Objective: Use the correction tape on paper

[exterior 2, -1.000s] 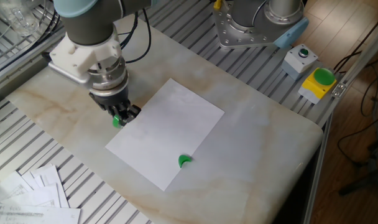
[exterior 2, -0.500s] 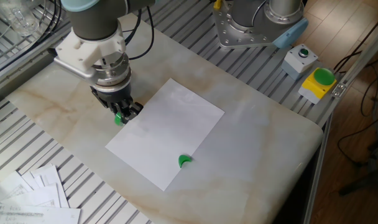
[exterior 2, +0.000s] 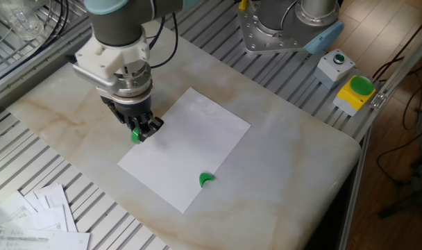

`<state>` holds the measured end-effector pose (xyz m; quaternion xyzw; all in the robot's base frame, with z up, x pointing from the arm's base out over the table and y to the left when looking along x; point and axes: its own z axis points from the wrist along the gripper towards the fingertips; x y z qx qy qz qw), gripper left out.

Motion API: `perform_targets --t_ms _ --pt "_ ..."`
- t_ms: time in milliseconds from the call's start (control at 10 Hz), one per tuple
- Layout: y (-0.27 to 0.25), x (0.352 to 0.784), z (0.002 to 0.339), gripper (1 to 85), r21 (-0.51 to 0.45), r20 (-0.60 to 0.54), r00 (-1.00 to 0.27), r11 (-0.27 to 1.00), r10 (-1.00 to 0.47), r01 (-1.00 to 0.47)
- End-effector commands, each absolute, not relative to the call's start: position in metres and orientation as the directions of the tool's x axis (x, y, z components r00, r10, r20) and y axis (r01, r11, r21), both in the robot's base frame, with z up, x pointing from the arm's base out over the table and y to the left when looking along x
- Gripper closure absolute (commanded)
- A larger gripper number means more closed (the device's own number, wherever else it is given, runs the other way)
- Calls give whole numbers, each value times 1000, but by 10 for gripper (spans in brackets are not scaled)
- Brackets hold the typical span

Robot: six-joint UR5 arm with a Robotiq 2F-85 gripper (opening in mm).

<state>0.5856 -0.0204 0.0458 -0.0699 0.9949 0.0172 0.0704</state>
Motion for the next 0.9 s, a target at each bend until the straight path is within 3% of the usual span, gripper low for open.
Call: perform_targets --t_ms 0,800 --pt "-19 587 36 840 30 -177 -976 990 -130 -138" --pt "-17 590 30 840 33 -192 -973 990 -129 -138"
